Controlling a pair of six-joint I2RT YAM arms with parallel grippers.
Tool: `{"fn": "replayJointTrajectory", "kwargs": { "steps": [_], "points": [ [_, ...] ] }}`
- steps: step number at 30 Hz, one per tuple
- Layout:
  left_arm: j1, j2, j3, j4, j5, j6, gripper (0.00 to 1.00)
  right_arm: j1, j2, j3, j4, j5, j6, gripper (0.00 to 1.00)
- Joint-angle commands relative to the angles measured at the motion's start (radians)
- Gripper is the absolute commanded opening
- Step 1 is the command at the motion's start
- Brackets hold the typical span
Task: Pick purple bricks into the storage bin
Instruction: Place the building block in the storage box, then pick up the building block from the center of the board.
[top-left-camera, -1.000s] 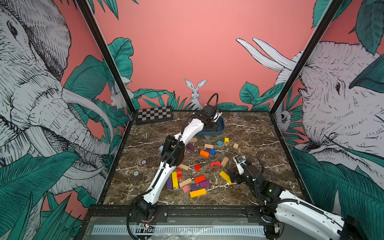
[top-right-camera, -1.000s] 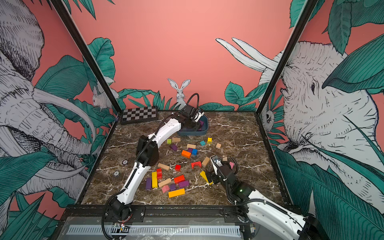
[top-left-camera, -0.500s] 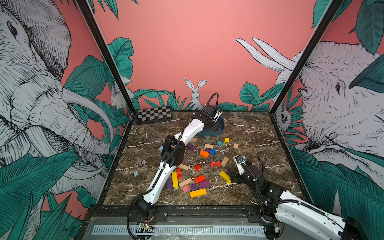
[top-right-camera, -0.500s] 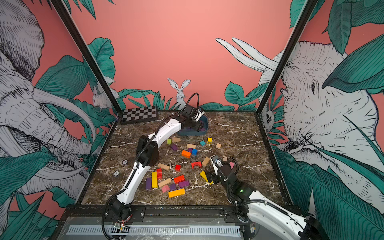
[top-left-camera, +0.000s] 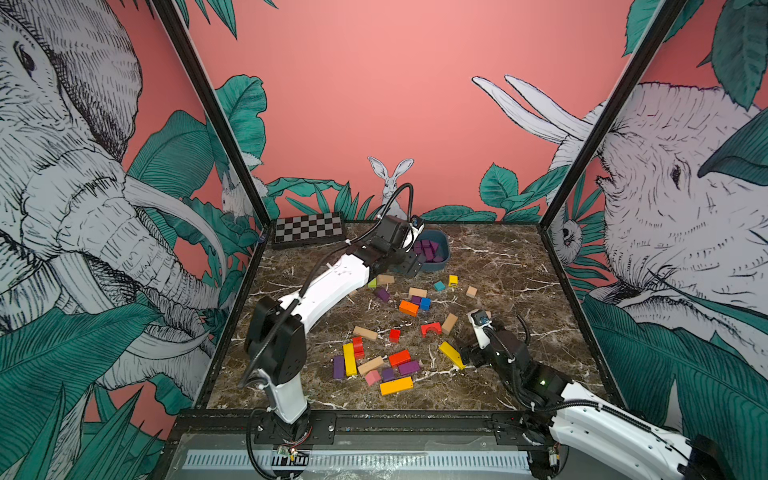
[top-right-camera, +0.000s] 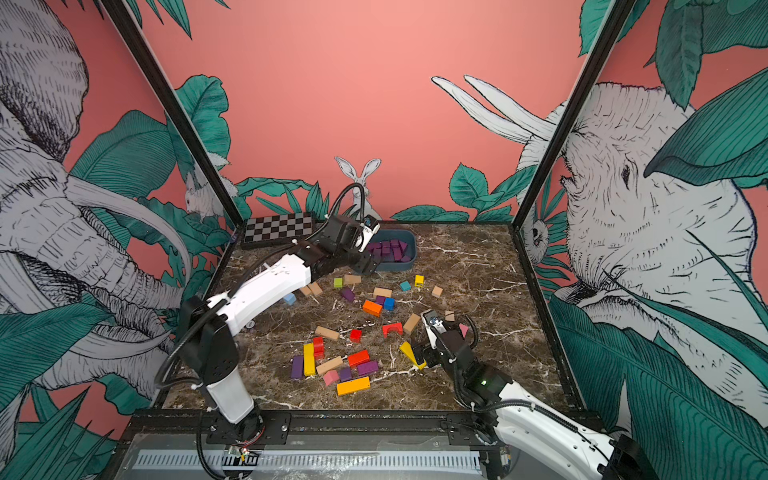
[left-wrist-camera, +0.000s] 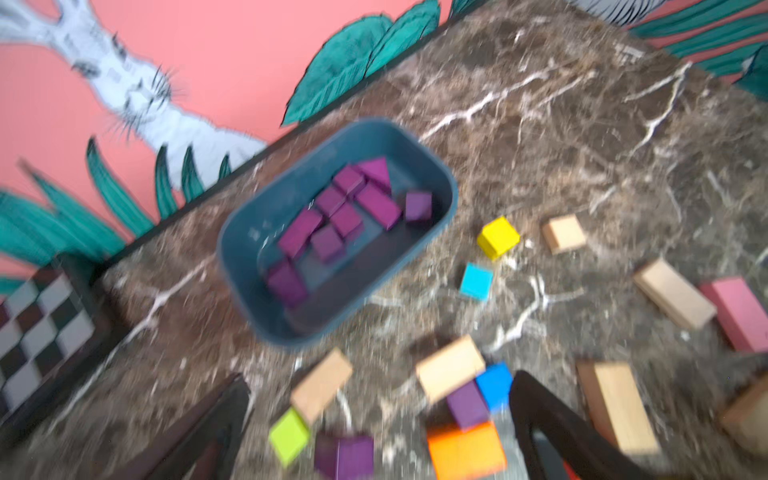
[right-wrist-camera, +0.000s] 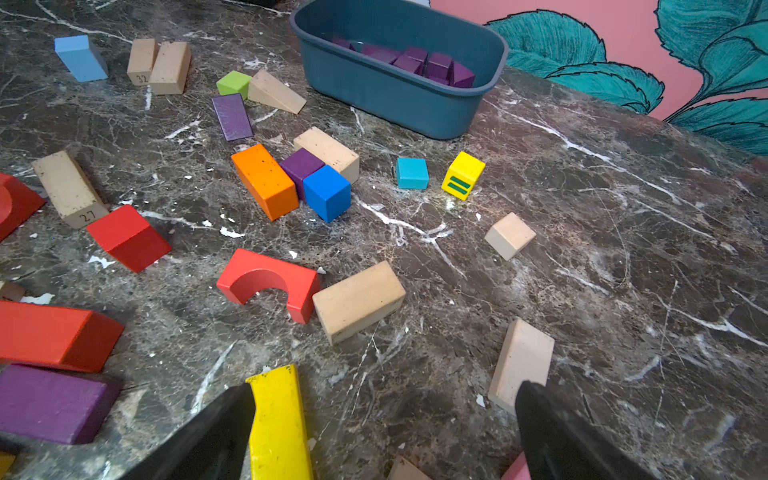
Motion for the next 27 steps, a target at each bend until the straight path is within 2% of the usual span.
{"fn": "replayJointTrajectory", "kwargs": {
  "steps": [1,6,10,15,20,24,27],
  "points": [
    [-0.004,-0.077,-0.181,0.006,-0.081,-0.066,0.99,0.003,0.002,-0.01,0.035,0.016,0.011,0.99],
    [0.0,-0.183,-0.383,0.051,-0.152,-0.124,0.99,0.003,0.015,-0.006,0.039,0.006,0.01,0.99],
    [0.012,-0.182,-0.424,0.054,-0.174,-0.21,0.99,0.003,0.041,0.003,0.044,-0.009,0.005,1.0],
    [0.043,-0.116,-0.393,0.065,-0.136,-0.36,0.98,0.003,0.07,0.013,0.044,-0.021,0.003,0.99],
    [0.069,0.027,-0.274,-0.048,-0.117,-0.581,0.94,0.003,0.066,0.012,0.044,-0.021,0.002,0.99],
    [0.07,0.087,-0.28,0.034,-0.053,-0.704,0.89,0.004,0.054,0.007,0.042,-0.02,0.003,0.99],
    [0.07,0.117,-0.271,0.047,-0.06,-0.779,0.86,0.003,0.047,0.007,0.041,-0.015,0.004,0.99]
  ]
}}
